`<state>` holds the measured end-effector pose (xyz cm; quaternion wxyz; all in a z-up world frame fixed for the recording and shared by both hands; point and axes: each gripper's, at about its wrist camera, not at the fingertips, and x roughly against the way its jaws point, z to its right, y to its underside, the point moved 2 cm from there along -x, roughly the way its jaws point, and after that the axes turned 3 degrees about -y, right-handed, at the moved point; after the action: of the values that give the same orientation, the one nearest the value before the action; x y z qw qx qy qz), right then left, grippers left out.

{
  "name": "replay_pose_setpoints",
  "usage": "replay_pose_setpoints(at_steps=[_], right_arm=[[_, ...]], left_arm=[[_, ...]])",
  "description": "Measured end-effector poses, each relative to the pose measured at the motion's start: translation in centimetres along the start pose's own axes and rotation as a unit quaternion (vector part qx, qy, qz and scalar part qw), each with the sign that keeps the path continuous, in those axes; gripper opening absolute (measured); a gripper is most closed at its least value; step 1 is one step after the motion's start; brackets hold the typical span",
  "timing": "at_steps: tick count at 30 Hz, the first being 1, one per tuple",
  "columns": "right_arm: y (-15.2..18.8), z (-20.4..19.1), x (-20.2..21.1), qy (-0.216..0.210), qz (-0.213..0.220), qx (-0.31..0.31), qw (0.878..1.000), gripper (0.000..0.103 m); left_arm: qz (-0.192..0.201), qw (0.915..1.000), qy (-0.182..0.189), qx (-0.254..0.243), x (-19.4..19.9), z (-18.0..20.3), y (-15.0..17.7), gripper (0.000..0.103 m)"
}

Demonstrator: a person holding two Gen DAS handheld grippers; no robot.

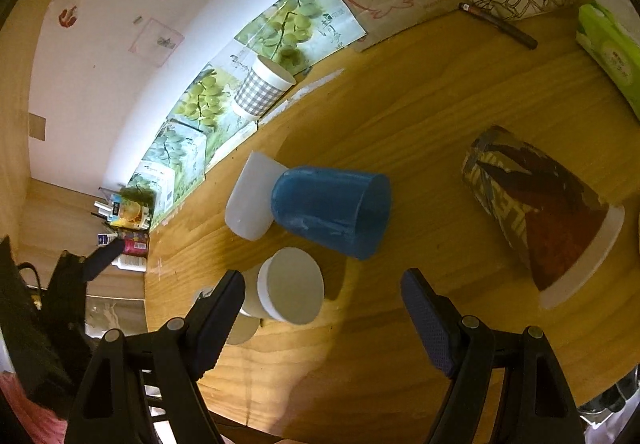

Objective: Flip cup upright
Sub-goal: 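Lower the left tool over the brown-sleeved paper cup lying on its side, then close the left gripper on the brown-sleeved cup's rim and lift it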

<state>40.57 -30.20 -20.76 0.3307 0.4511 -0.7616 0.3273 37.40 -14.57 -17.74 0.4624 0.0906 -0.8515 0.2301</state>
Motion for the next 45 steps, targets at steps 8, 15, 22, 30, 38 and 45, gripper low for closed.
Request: replay_pose_setpoints(at_steps=[8, 15, 22, 30, 38, 45], right_arm=[[-1.5, 0.4, -0.6, 0.006, -0.006, 0.006, 1.0, 0.081], [-1.7, 0.6, -1.2, 0.003, -0.017, 0.007, 1.0, 0.081], [-1.7, 1.0, -1.5, 0.005, -0.024, 0.002, 1.0, 0.081], [-1.6, 1.2, -1.7, 0.017, -0.034, 0.015, 0.999, 0.081], [-1.6, 1.4, -1.9, 0.031, -0.047, 0.024, 0.998, 0.081], [-1.7, 1.7, -1.9, 0.039, -0.052, 0.026, 0.998, 0.081]], left_arm=[[-0.01, 0.9951, 0.052, -0.083, -2.7, 1.4, -0.2, 0.102], [-0.016, 0.9885, 0.082, -0.126, -4.4, 2.3, -0.3, 0.102], [-0.019, 0.9812, 0.109, -0.158, -5.5, 3.2, -0.3, 0.102], [-0.025, 0.9752, 0.135, -0.174, -6.8, 3.6, -0.4, 0.099], [-0.038, 0.9729, 0.154, -0.168, -8.2, 3.7, -1.0, 0.09], [-0.052, 0.9724, 0.166, -0.156, -9.5, 3.4, -1.5, 0.081]])
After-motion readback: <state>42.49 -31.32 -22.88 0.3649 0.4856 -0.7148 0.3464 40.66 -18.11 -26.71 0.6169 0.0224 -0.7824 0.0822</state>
